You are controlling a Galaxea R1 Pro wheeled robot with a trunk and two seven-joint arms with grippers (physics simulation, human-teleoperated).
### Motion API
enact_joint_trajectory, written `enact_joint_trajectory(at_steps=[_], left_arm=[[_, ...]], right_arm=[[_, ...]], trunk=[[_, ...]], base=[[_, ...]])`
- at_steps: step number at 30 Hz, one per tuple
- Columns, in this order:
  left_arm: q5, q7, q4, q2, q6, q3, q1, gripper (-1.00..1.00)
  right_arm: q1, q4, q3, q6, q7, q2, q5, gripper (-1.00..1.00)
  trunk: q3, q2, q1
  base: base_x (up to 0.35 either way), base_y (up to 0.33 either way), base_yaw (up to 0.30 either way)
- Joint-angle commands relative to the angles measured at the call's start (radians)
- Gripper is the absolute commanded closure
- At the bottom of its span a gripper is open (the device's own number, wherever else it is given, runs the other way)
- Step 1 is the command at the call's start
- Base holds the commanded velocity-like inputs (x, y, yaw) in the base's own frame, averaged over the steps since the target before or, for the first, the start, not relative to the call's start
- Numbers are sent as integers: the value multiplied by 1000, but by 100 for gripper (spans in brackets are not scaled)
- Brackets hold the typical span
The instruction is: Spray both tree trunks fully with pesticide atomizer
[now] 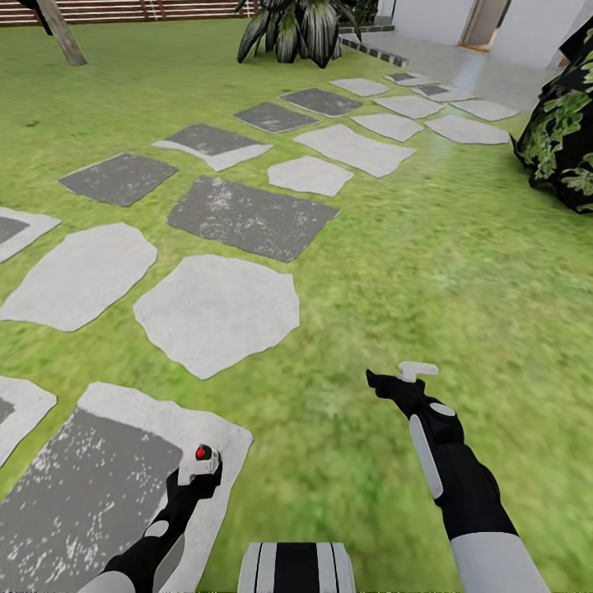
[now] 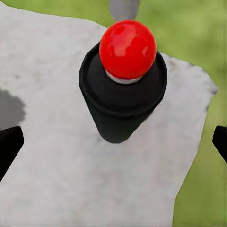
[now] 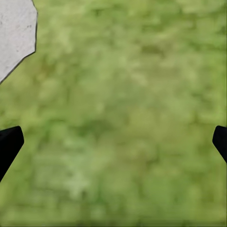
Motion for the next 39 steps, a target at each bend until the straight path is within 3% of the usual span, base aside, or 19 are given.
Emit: enact_joint_trajectory(at_steps=[1, 39], left_arm=[[0, 0, -1, 0, 0, 0, 0, -100], [0, 0, 2, 0, -2, 0, 0, -100]], right_arm=[[0, 0, 0, 0, 0, 0, 0, -100], [0, 0, 0, 0, -1, 0, 0, -100]], trunk=[[-1, 0, 0], [-3, 0, 0]], base=[[0, 0, 0], [29, 0, 0]])
